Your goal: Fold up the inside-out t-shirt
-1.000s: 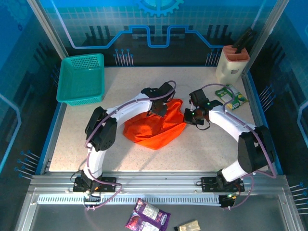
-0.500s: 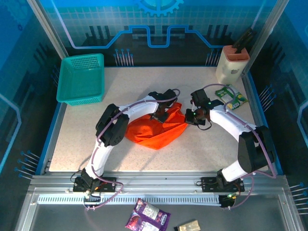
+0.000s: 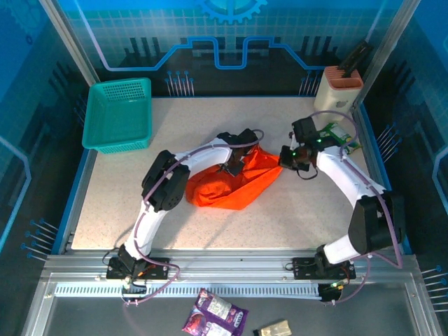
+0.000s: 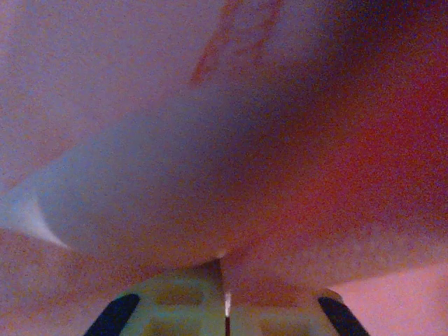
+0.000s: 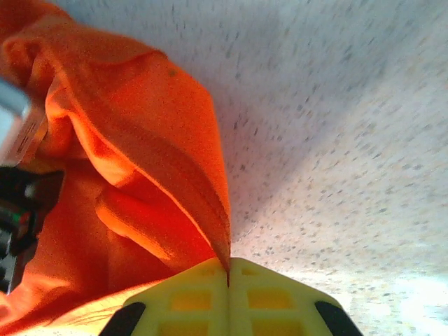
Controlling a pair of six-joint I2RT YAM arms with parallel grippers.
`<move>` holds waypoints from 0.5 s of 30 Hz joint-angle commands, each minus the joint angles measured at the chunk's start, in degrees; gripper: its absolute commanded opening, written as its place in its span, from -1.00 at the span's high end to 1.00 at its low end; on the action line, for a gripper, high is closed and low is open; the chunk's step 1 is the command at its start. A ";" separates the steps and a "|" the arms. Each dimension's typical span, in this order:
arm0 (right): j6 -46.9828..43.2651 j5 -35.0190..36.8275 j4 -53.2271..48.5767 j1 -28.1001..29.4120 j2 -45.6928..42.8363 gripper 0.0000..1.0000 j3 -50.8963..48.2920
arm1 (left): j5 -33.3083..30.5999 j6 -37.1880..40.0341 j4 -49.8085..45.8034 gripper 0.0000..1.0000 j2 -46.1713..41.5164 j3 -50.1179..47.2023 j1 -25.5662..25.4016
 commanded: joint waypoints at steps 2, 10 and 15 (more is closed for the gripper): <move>-4.78 2.86 -6.71 -4.51 -4.87 1.00 10.16 | 13.54 -2.72 0.37 0.93 -17.57 1.27 5.14; -9.88 5.59 -14.58 -13.64 -10.75 1.00 25.25 | 41.72 -8.67 2.50 1.00 -37.12 -3.11 19.76; -10.90 5.61 -15.19 -16.87 -10.69 1.00 24.47 | 48.29 -13.52 8.63 0.99 -43.11 -18.43 29.37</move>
